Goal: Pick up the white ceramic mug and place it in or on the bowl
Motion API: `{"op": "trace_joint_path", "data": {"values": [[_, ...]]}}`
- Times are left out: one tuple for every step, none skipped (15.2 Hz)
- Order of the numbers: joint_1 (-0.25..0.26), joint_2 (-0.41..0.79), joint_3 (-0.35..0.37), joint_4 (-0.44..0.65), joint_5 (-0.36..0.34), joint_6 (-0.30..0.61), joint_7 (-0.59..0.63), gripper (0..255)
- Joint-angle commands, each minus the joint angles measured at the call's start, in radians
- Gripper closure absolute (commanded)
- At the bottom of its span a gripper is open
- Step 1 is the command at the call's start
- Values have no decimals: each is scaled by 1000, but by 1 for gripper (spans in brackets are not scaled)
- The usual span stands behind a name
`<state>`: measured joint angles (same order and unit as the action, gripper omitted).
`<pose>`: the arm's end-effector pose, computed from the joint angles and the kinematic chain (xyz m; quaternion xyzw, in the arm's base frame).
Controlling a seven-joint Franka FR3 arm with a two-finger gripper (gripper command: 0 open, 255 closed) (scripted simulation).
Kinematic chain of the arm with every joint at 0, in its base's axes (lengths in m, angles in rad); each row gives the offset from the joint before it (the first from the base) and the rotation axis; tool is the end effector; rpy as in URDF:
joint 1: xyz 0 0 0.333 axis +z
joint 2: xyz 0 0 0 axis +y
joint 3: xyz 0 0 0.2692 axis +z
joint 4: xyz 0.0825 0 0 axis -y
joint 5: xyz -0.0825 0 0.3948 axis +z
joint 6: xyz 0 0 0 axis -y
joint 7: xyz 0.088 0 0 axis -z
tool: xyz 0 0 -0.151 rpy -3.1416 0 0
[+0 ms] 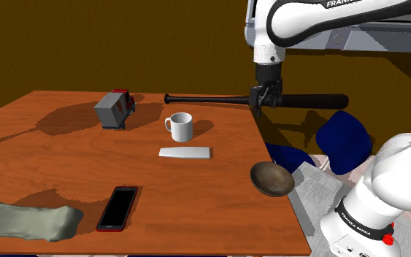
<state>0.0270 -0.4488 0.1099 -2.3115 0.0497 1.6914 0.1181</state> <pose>0.4159 0.0635 0.4117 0.9962 -0.0032 -0.0860 0.0099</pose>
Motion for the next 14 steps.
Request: {"op": "trace_joint_path", "data": {"values": [[-1,59,7,25,0,46,11,0],[-1,94,13,43,0,69,20,0],[-1,129,18,61,-1,91,28,0],[-1,164,23,81,-2,111,36,0],[0,200,28,102,-3,131,45,0],[0,236,32,125,-6,149,54,0],[1,271,36,149,-9,167,62,0],[2,307,40,174,-12,183,71,0],[3,343,44,200,-16,198,80,0],[4,380,47,228,-21,211,89,0],[5,416,50,257,-26,224,98,0],[7,452,52,287,-31,235,107,0],[9,489,55,318,-37,245,116,0],[12,525,56,351,-43,253,124,0]]}}
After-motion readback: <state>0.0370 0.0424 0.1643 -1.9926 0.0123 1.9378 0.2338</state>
